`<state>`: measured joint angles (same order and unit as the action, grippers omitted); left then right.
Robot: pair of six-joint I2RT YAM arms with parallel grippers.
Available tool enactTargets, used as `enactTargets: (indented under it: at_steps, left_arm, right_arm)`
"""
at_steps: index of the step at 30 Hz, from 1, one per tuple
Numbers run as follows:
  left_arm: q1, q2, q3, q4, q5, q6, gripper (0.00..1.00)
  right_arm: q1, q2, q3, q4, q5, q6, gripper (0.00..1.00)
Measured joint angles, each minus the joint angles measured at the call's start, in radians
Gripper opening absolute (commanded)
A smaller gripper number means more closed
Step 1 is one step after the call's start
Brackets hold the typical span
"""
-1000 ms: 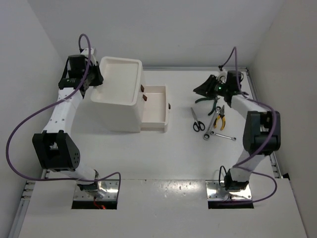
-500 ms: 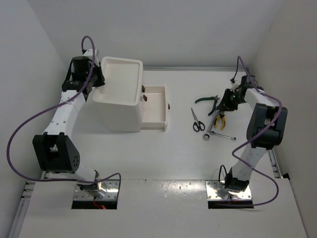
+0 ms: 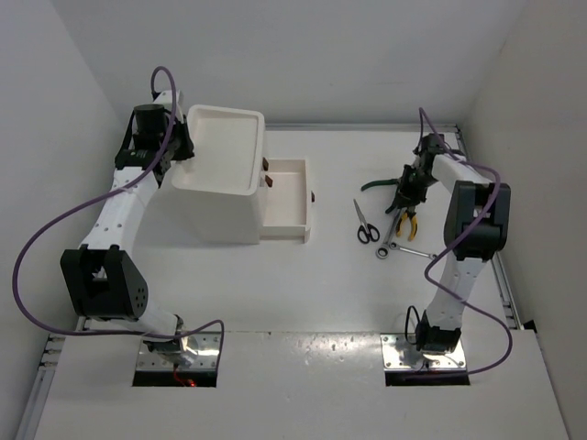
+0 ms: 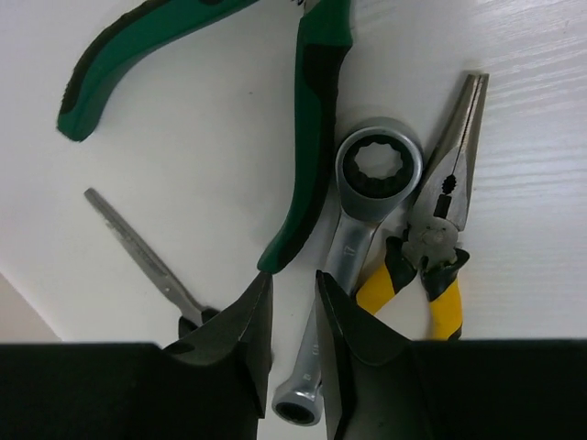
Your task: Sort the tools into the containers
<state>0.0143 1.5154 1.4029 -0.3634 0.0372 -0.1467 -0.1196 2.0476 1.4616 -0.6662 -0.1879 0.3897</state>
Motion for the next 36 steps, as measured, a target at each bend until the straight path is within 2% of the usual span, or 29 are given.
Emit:
enactTargets:
  at_steps: [7, 16, 20, 27, 33, 36]
  left_arm:
    - [0.0, 0.0, 0.0, 0.0, 0.0, 0.0, 0.0]
    - [0.0, 0.0, 0.0, 0.0, 0.0, 0.0, 0.0]
    - [0.0, 0.0, 0.0, 0.0, 0.0, 0.0, 0.0]
    - [0.0, 0.0, 0.0, 0.002, 0.0, 0.0, 0.0]
    - [0.0, 0.001, 0.0, 0.002, 0.0, 0.0, 0.0]
    - [0.0, 0.001, 0.0, 0.002, 0.0, 0.0, 0.0]
  right_arm:
    - [0.025, 0.015, 0.01, -0.007, 0.093, 0.068, 0.34]
    - [0.028, 0.054, 0.038, 0.0, 0.099, 0.114, 0.34]
    - [0.036, 0.081, 0.058, 0.004, 0.098, 0.129, 0.29]
    - [0.051, 0.113, 0.07, 0.009, 0.106, 0.154, 0.28]
    - [0.058, 0.118, 0.082, 0.013, 0.169, 0.171, 0.27]
    - [0.059, 0.135, 0.109, 0.013, 0.205, 0.176, 0.11]
